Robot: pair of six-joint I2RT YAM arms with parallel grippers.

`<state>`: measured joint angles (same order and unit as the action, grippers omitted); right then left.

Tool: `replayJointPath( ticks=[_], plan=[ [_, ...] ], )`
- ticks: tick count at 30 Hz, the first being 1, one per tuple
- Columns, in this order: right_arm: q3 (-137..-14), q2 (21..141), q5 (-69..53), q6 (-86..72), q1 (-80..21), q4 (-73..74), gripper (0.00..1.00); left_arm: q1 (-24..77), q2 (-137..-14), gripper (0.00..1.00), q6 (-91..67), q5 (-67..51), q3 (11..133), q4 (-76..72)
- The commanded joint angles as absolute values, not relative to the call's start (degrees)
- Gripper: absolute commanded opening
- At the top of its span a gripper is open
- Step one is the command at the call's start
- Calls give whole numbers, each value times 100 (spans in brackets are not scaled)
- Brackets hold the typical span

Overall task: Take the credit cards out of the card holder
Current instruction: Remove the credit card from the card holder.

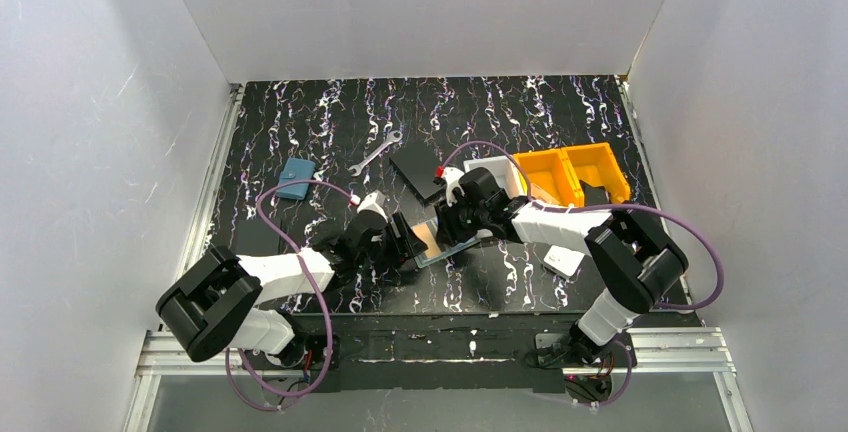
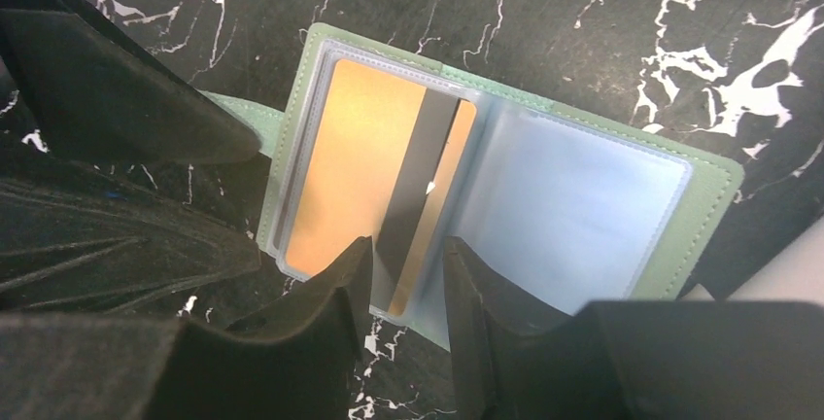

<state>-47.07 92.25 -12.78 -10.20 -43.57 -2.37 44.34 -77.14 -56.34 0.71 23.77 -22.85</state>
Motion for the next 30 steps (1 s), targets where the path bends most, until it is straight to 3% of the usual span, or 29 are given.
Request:
replayJointPath(
  ticks=[1,16,23,30],
  plan=[
    [-4771,9360,-1611,-1325,-4368,-574,42,4395,-7520,60,-5599,244,2216,-2312],
    [-4786,9639,-2930,-2161,-4367,-1153,40,4324,-6484,62,-5449,237,1659,-2310],
    [-4792,9674,-2301,-2128,-4129,-923,34,4201,-6141,62,-5267,217,1641,-2310],
    [-4746,9621,-2107,-2061,-3999,-875,25,4025,-6652,61,-5028,-206,2038,-2320]
  ],
)
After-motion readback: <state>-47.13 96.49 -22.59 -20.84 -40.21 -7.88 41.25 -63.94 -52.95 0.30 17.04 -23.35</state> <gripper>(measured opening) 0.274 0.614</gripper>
